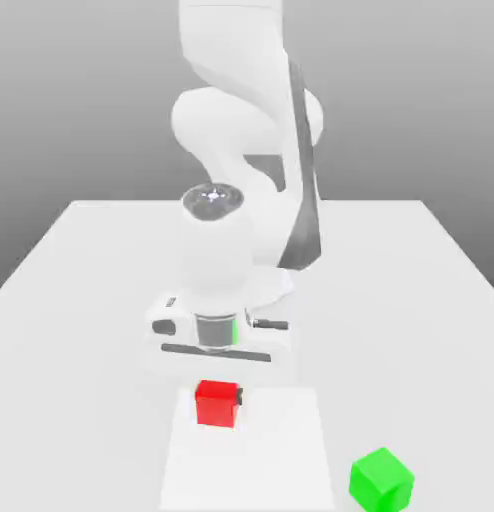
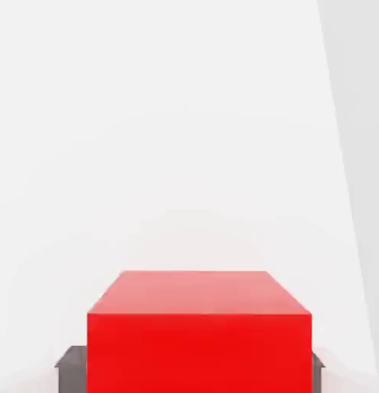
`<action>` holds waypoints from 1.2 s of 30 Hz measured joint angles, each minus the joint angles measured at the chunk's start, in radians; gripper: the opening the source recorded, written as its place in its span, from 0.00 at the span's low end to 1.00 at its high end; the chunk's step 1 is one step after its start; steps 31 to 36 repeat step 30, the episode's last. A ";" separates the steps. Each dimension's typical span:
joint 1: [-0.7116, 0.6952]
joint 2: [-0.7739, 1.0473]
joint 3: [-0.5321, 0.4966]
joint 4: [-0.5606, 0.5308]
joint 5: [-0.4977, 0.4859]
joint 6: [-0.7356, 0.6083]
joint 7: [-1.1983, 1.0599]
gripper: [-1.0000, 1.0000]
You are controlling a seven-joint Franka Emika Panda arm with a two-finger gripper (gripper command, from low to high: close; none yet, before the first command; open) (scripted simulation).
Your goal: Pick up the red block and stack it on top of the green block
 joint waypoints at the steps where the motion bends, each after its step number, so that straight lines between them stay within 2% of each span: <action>1: -0.001 0.014 0.002 0.002 0.001 0.012 -0.001 0.00; 9: -0.003 -0.225 -0.006 -0.032 -0.034 -0.193 0.024 0.00; 12: 0.053 -0.216 0.023 0.043 -0.053 -0.260 0.092 0.00; 22: 0.248 -0.047 0.134 0.399 -0.068 -0.448 0.350 0.00; 26: 0.277 0.078 0.128 0.439 -0.094 -0.362 0.392 0.00; 27: 0.282 0.112 0.123 0.442 -0.103 -0.332 0.399 1.00; 36: 0.282 0.112 0.123 0.442 -0.103 -0.332 0.399 1.00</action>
